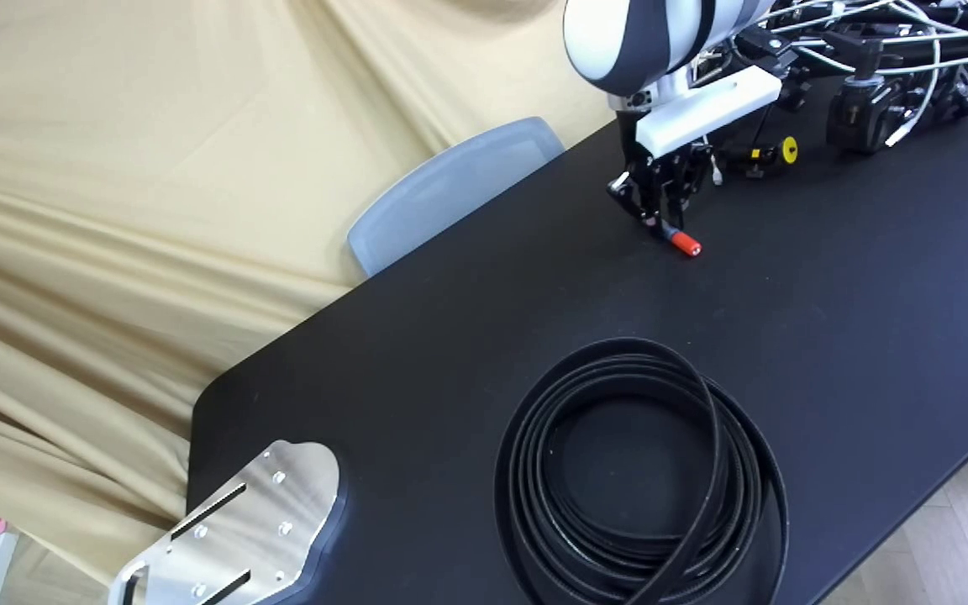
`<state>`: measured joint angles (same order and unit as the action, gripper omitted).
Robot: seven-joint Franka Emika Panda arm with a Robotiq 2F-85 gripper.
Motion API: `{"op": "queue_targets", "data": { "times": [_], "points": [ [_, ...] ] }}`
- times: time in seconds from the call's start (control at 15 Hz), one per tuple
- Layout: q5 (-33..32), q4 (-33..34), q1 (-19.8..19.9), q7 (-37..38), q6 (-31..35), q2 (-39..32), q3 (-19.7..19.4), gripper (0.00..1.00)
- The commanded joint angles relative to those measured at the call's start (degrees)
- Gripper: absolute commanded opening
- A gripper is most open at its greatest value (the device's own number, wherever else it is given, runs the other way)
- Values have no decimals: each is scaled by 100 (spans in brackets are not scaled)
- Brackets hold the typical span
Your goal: Move the marker backward slightly to the left
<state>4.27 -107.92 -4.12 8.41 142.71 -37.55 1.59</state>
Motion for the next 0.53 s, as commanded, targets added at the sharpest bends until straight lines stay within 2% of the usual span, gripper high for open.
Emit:
{"op": "queue_targets", "data": {
  "times": [0.0, 0.13, 0.47],
  "points": [
    [-53, 187, -33, 37, -196, -83, -69, 1],
    [-57, 177, -35, 43, -225, -42, -78, 5],
    [-146, 103, -139, 95, -350, 274, -83, 5]
  ]
}}
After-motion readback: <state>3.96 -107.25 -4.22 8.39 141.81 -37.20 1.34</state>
